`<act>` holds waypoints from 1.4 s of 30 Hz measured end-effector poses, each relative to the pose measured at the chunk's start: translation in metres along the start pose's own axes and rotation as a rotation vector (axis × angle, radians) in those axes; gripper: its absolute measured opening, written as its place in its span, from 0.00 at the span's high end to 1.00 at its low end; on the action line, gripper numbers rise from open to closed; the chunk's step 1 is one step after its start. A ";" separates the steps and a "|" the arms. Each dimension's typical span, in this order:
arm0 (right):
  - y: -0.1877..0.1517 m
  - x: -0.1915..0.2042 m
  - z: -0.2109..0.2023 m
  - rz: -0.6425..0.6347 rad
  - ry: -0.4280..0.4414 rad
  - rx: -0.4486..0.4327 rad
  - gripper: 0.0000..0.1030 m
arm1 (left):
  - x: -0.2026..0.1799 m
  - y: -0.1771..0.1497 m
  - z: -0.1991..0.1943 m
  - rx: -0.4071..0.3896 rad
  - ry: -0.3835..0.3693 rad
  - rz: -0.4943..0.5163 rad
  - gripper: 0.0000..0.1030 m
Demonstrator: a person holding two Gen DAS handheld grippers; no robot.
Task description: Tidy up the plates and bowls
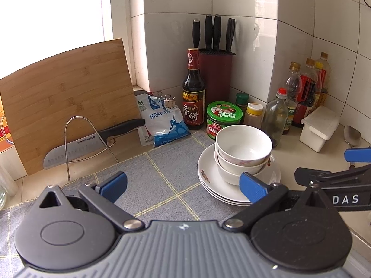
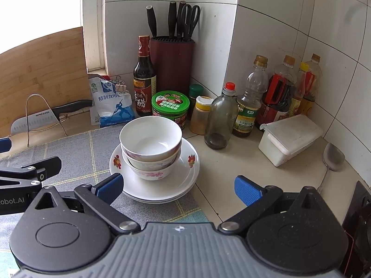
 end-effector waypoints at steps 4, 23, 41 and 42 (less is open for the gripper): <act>0.000 0.000 0.000 -0.002 -0.002 0.000 0.00 | 0.001 -0.001 0.001 0.002 -0.005 -0.005 0.01; 0.002 -0.002 -0.001 0.002 -0.009 -0.008 0.00 | 0.000 -0.001 0.000 0.004 -0.011 -0.004 0.01; 0.001 -0.002 -0.001 -0.001 -0.012 -0.011 0.00 | -0.003 -0.002 -0.001 0.007 -0.014 -0.004 0.01; 0.001 -0.003 -0.001 -0.001 -0.012 -0.011 0.00 | -0.003 -0.002 -0.001 0.007 -0.014 -0.004 0.01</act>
Point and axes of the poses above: each gripper's, at about its wrist camera, not at the fingertips, and z roughly the way its jaws point, x to its left, y to its top, the point moved 3 cm from there along z, roughly the way its jaws point, and after that the axes turned 6 degrees about z, right-handed, at the moved point
